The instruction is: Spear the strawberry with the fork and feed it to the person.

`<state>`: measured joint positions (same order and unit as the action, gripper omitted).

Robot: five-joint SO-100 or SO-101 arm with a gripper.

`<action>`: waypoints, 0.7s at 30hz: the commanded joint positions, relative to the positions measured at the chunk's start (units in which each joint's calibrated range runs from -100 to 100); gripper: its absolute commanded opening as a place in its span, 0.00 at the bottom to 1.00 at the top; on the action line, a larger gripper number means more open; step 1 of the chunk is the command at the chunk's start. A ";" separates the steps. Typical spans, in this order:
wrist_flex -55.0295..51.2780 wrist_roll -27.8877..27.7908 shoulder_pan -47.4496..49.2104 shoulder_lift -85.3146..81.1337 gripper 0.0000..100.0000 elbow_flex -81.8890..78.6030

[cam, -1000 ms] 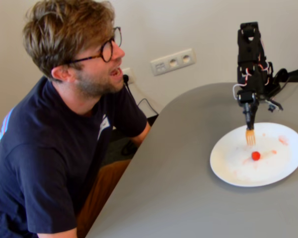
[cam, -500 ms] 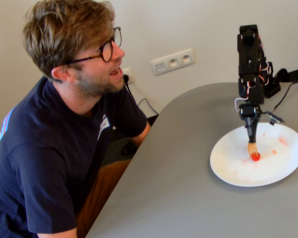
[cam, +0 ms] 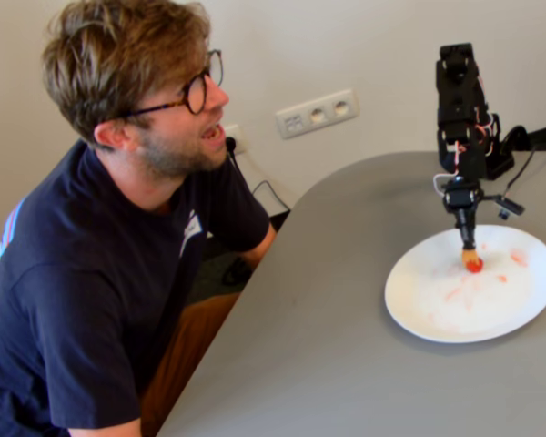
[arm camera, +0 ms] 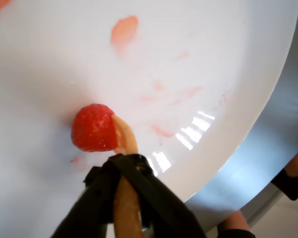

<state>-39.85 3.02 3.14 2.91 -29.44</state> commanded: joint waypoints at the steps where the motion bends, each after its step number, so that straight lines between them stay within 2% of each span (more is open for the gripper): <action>1: -2.44 0.12 0.21 0.44 0.01 0.58; 7: -1.66 -0.40 0.06 -0.07 0.01 8.79; 10: -14.80 -0.40 -0.16 -0.15 0.01 32.50; 13: -20.11 -0.40 -0.23 -1.59 0.01 40.80; 14: -23.07 -0.40 -0.38 -6.17 0.01 45.67; 17: -22.55 -0.45 -4.04 -20.57 0.01 46.30; 21: -21.50 -3.13 -14.64 -33.02 0.01 45.94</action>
<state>-62.42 0.89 -9.10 -25.50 14.58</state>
